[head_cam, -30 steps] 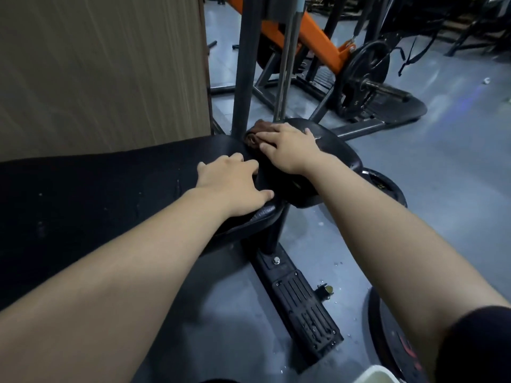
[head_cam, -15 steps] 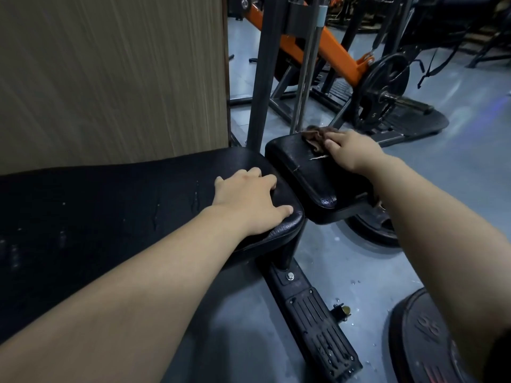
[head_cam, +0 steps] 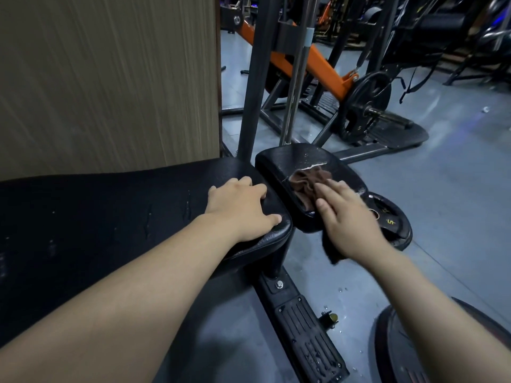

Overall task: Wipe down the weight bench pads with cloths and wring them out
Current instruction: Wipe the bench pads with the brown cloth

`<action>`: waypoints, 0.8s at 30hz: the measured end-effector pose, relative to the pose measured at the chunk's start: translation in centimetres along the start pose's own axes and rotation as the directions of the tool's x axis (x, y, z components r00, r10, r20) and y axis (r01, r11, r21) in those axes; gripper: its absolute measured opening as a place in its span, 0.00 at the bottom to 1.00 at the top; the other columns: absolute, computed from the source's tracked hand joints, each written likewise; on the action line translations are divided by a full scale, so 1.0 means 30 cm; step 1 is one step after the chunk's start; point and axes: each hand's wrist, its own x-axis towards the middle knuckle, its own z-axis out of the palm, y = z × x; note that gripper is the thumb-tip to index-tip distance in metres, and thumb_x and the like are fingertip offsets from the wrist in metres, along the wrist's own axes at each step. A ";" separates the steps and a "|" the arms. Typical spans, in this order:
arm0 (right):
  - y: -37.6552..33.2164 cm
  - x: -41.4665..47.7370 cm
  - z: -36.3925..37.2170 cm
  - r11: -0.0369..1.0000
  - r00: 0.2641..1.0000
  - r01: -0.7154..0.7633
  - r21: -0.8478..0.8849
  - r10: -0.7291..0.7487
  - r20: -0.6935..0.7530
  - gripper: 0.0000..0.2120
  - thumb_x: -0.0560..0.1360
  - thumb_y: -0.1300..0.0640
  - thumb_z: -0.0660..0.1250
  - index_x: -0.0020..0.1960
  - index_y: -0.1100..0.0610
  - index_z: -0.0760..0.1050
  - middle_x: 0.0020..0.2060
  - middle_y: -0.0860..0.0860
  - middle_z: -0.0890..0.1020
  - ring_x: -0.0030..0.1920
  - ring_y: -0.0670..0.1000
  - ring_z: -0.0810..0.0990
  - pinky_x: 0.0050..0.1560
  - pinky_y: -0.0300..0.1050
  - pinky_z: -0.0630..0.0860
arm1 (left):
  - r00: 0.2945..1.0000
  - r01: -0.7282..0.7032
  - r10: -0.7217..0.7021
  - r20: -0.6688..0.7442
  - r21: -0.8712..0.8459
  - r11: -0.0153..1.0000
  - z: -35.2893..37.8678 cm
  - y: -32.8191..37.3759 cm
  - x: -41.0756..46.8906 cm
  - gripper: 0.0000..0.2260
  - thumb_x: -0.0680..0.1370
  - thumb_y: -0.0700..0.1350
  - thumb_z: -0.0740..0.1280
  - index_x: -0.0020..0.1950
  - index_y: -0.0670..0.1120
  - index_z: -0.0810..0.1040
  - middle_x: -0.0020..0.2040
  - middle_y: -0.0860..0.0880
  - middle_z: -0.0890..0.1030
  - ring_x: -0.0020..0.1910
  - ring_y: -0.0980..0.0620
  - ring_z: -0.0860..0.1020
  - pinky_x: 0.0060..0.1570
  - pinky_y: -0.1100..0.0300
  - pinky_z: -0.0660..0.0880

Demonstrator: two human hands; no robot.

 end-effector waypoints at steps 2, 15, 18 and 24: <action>-0.051 -0.002 0.036 0.998 0.999 -0.043 -0.034 0.042 -0.030 0.22 0.82 0.48 0.55 0.72 0.55 0.72 0.73 0.56 0.70 0.74 0.62 0.63 0.73 0.62 0.59 | 1.000 0.004 -0.004 0.001 0.001 1.000 -0.003 0.002 -0.002 0.26 0.73 0.70 0.62 0.65 0.57 0.73 0.61 0.54 0.73 0.66 0.50 0.69 0.63 0.43 0.69; 0.080 0.033 -0.034 0.992 0.986 -0.127 -0.025 0.123 -0.114 0.24 0.81 0.45 0.52 0.73 0.54 0.68 0.70 0.54 0.72 0.72 0.58 0.66 0.70 0.59 0.64 | 1.000 -0.008 0.008 0.004 0.033 0.999 -0.003 0.000 0.002 0.27 0.73 0.71 0.60 0.66 0.57 0.72 0.62 0.54 0.73 0.67 0.50 0.68 0.66 0.39 0.65; 0.094 0.053 -0.065 0.970 0.974 -0.195 -0.147 0.174 -0.142 0.25 0.79 0.42 0.53 0.70 0.56 0.68 0.66 0.59 0.73 0.67 0.61 0.66 0.64 0.58 0.64 | 1.000 -0.010 0.010 -0.001 0.020 1.000 0.000 -0.004 0.004 0.27 0.72 0.71 0.61 0.65 0.57 0.73 0.62 0.54 0.73 0.67 0.50 0.68 0.67 0.38 0.64; 0.004 0.055 -0.054 0.833 0.879 -0.472 -0.287 0.468 -0.088 0.19 0.83 0.44 0.51 0.72 0.46 0.66 0.66 0.62 0.65 0.62 0.66 0.66 0.53 0.57 0.71 | 1.000 -0.010 0.010 -0.002 -0.001 1.000 -0.002 -0.002 0.001 0.27 0.72 0.71 0.62 0.65 0.57 0.73 0.62 0.54 0.73 0.67 0.50 0.68 0.68 0.39 0.64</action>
